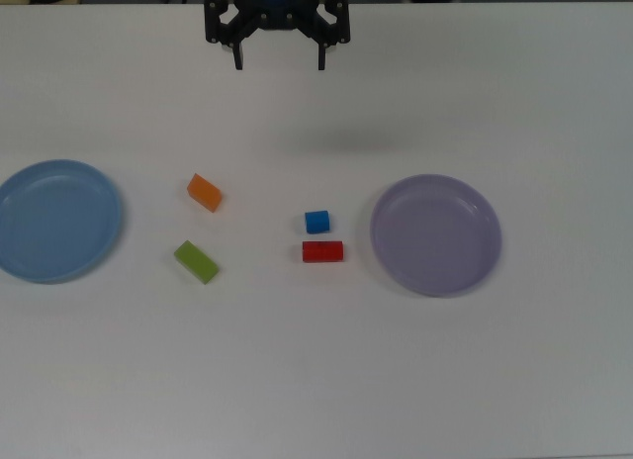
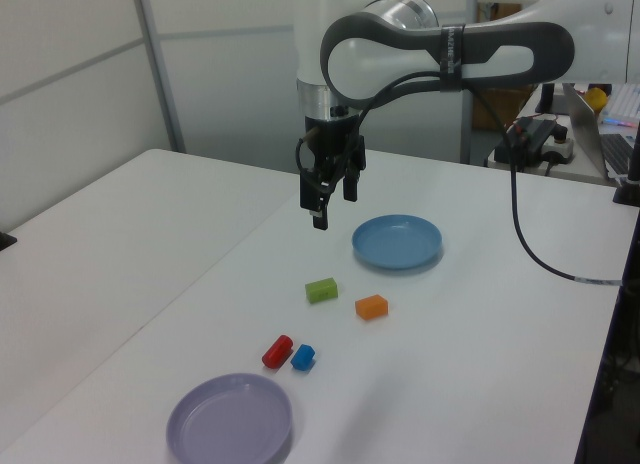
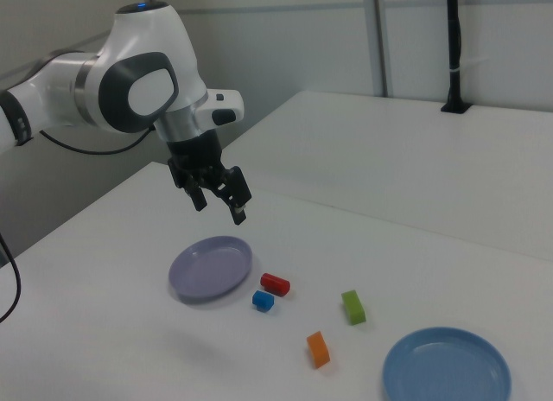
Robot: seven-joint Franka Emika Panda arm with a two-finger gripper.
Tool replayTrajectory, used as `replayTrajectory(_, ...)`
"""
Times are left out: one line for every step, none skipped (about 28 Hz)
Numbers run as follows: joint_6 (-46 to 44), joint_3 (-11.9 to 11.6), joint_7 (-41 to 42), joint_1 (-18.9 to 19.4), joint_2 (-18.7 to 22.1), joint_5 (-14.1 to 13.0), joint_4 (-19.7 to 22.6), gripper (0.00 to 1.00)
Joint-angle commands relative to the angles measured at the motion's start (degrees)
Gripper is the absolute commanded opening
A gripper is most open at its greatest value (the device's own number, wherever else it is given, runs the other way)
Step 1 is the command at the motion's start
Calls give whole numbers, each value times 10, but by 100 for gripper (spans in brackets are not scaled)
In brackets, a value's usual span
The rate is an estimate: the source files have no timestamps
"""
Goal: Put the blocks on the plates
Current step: 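Move the gripper down toward the green block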
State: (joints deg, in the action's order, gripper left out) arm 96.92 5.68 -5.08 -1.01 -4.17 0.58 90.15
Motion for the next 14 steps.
replayTrajectory(-35,-9,-3,-3,-3,-1,-5,100)
replayTrajectory(-35,-10,0,-4,-6,-1,-5,100)
replayTrajectory(-35,-10,0,-4,-8,-1,-5,100)
replayTrajectory(-35,-11,-2,-4,-9,-1,-5,100)
replayTrajectory(-35,-11,-2,-4,-9,-1,-5,100)
replayTrajectory(-36,-13,-5,-7,-11,0,-4,100)
replayTrajectory(-35,-15,-5,-13,-14,0,-3,100)
replayTrajectory(-35,-17,-5,-19,-21,-1,-3,100)
replayTrajectory(-35,-18,-6,-25,-28,-1,-5,100)
replayTrajectory(-34,-19,-6,-29,-35,-1,-7,100)
replayTrajectory(-29,-19,-5,-36,-46,-1,-8,100)
replayTrajectory(-26,-19,-5,-37,-51,-1,-9,100)
replayTrajectory(-24,-19,-5,-41,-58,-1,-9,100)
replayTrajectory(-20,-19,-5,-45,-67,-1,-9,100)
